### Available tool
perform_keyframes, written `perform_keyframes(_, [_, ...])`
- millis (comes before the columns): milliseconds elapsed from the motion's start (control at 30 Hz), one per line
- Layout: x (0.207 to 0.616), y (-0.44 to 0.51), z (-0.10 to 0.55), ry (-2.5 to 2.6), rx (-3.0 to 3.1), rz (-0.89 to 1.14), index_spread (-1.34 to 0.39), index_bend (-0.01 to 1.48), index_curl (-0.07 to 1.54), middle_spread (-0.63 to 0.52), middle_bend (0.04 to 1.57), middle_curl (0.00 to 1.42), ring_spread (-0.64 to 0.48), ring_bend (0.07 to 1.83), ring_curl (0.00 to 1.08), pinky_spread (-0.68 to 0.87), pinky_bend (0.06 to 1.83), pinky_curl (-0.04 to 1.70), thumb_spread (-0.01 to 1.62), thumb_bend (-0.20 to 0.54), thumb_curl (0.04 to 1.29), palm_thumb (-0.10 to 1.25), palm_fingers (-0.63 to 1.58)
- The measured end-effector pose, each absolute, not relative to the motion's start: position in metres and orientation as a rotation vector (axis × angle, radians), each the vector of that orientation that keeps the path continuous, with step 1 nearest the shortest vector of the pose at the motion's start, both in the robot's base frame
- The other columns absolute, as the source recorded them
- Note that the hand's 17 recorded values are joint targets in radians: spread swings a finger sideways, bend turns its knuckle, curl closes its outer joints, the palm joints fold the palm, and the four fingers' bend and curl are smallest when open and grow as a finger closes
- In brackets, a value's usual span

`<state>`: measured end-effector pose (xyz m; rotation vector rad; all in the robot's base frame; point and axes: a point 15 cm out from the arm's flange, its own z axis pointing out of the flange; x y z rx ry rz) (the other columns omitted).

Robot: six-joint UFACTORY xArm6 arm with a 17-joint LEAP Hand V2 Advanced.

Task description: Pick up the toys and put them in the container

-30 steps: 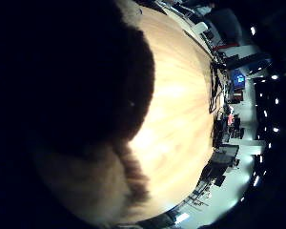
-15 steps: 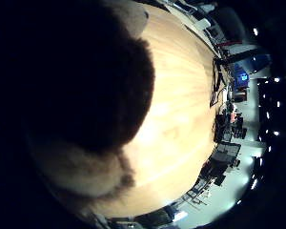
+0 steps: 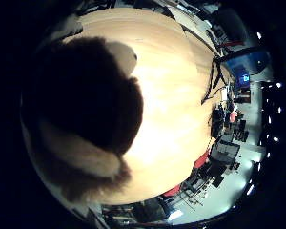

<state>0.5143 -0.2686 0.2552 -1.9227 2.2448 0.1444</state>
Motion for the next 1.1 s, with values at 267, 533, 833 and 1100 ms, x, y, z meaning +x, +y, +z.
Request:
perform_keyframes(267, [0.495, -0.249, 0.311, 2.202, -1.948, 0.134, -0.53, 0.46, 0.65, -0.22, 1.26, 0.62, -0.22, 1.41, 0.52, -0.31, 1.31, 0.5, 1.15, -0.013, 0.28, 0.88, 1.24])
perform_keyframes(533, [0.477, -0.207, 0.374, 2.104, -1.973, 0.133, -0.54, 0.43, 0.68, -0.22, 1.27, 0.6, -0.22, 1.41, 0.52, -0.3, 1.31, 0.52, 1.16, -0.012, 0.28, 0.89, 1.23])
perform_keyframes(833, [0.458, -0.134, 0.445, 1.948, -2.071, 0.07, -0.55, 0.39, 0.72, -0.22, 1.28, 0.59, -0.22, 1.42, 0.52, -0.3, 1.3, 0.54, 1.16, -0.013, 0.28, 0.9, 1.23])
perform_keyframes(1100, [0.44, -0.056, 0.491, 1.805, -2.152, 0.045, -0.56, 0.36, 0.74, -0.22, 1.28, 0.58, -0.22, 1.42, 0.52, -0.31, 1.3, 0.55, 1.16, -0.014, 0.28, 0.9, 1.23])
